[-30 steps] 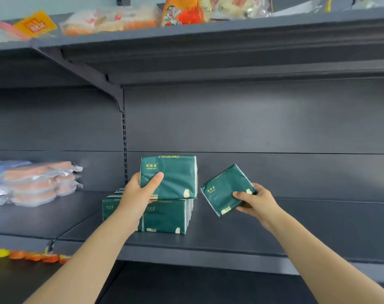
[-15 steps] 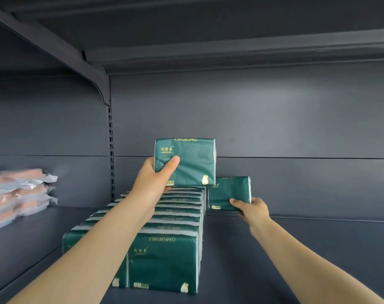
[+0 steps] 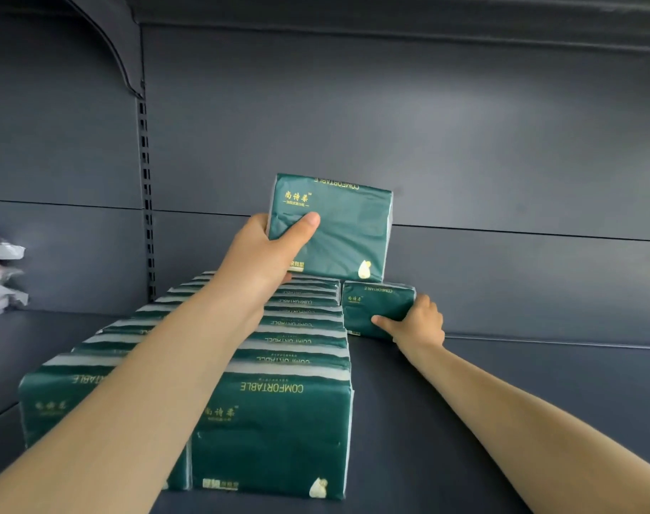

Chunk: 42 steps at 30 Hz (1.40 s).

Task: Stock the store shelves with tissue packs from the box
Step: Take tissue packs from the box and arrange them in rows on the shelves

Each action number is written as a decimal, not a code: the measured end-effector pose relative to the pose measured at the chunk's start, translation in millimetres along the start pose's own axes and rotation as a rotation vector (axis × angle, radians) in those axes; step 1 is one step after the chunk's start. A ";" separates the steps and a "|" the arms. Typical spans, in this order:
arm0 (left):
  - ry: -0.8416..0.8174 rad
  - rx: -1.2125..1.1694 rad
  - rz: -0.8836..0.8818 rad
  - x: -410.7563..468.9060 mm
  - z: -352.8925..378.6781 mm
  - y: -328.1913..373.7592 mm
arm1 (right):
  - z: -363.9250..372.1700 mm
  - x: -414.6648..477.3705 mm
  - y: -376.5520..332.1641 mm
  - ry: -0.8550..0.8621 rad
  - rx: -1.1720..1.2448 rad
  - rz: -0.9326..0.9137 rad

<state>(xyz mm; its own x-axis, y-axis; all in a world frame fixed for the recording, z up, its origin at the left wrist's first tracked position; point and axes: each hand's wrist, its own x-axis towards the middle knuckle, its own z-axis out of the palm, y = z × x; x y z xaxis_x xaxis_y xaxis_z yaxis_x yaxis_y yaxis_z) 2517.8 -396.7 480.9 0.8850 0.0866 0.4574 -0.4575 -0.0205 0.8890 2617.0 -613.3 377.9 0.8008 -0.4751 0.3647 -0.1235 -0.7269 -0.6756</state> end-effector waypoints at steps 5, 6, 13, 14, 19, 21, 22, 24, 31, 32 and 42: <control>0.003 -0.047 0.003 4.4 -6.2 5.9 | 4.4 9.5 2.3 -0.049 0.126 -0.100; 0.001 -0.044 0.003 4.4 -6.7 6.5 | 5.0 9.7 2.1 -0.066 0.126 -0.102; -0.016 -0.022 0.001 0.2 -3.5 10.0 | 6.3 15.0 6.2 -0.068 0.215 -0.071; -0.009 -0.029 0.000 -1.3 -3.5 10.7 | 7.0 16.3 7.3 -0.070 0.202 -0.081; 0.006 -0.037 0.007 -15.5 -5.5 19.3 | 4.7 22.1 11.2 -0.194 0.088 -0.060; 0.004 -0.018 0.017 -24.5 -6.8 24.2 | -3.7 17.9 13.0 -0.225 0.026 -0.018; 0.006 -0.005 0.023 -29.1 -7.0 26.9 | -11.1 12.5 13.1 -0.215 0.010 0.009; 0.007 0.013 0.021 -36.9 -6.8 33.1 | -28.5 1.1 9.2 -0.170 0.031 0.090; 0.011 0.051 0.001 -75.5 -5.5 55.5 | -104.5 -64.1 -21.7 -0.366 0.572 0.069; 0.017 0.050 -0.004 -81.3 -4.3 57.7 | -119.1 -77.2 -26.1 -0.397 0.715 0.051; 0.015 -0.077 -0.089 -128.1 24.6 60.7 | -200.1 -169.8 -57.6 -0.525 1.179 -0.233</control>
<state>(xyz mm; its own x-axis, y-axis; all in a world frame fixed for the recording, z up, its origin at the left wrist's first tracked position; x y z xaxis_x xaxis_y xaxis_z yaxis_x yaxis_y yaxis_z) 2378.7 -433.5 476.8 0.9212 0.0993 0.3762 -0.3832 0.0644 0.9214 2370.9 -590.1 483.2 0.8979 0.0447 0.4379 0.4173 0.2300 -0.8792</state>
